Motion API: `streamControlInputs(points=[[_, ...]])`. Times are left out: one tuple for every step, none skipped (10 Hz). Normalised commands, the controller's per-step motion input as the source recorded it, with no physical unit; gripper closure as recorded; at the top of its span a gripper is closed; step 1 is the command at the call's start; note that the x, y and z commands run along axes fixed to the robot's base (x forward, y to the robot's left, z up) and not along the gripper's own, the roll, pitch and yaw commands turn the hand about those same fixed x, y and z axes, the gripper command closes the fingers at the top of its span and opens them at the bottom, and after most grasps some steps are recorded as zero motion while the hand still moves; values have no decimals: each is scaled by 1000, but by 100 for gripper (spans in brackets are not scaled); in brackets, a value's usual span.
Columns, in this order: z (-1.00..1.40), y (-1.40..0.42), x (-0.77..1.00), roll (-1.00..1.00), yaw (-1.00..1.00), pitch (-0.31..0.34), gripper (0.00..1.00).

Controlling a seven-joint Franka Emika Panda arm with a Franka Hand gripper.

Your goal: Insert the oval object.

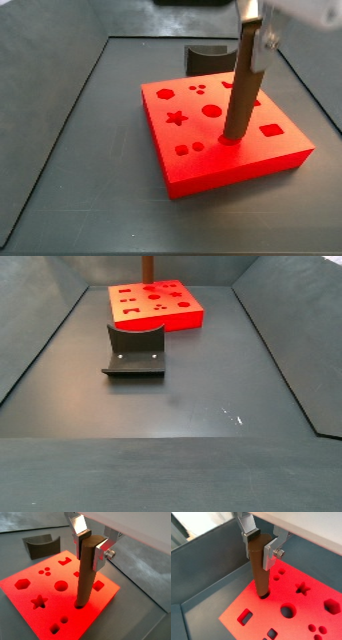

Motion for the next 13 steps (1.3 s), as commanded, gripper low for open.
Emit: streamControlInputs(points=[[-211, 0, 134, 69, -454, 43, 100], [-23, 0, 146, 11, -194, 30, 100], [0, 0, 0, 9, 0, 0, 100], [-17, 66, 0, 29, -17, 31, 100], [-63, 17, -146, 40, -126, 30, 100], [-69, 66, -137, 0, -129, 0, 100], [-49, 0, -26, 3, -63, 0, 100], [-83, 0, 0, 14, -54, 0, 100], [-183, 0, 29, 10, -6, 0, 100], [-331, 0, 274, 29, 0, 0, 100], [-426, -26, 286, 60, 0, 0, 100], [-474, -20, 294, 97, 0, 0, 100], [-540, -29, 274, 110, 0, 0, 100]])
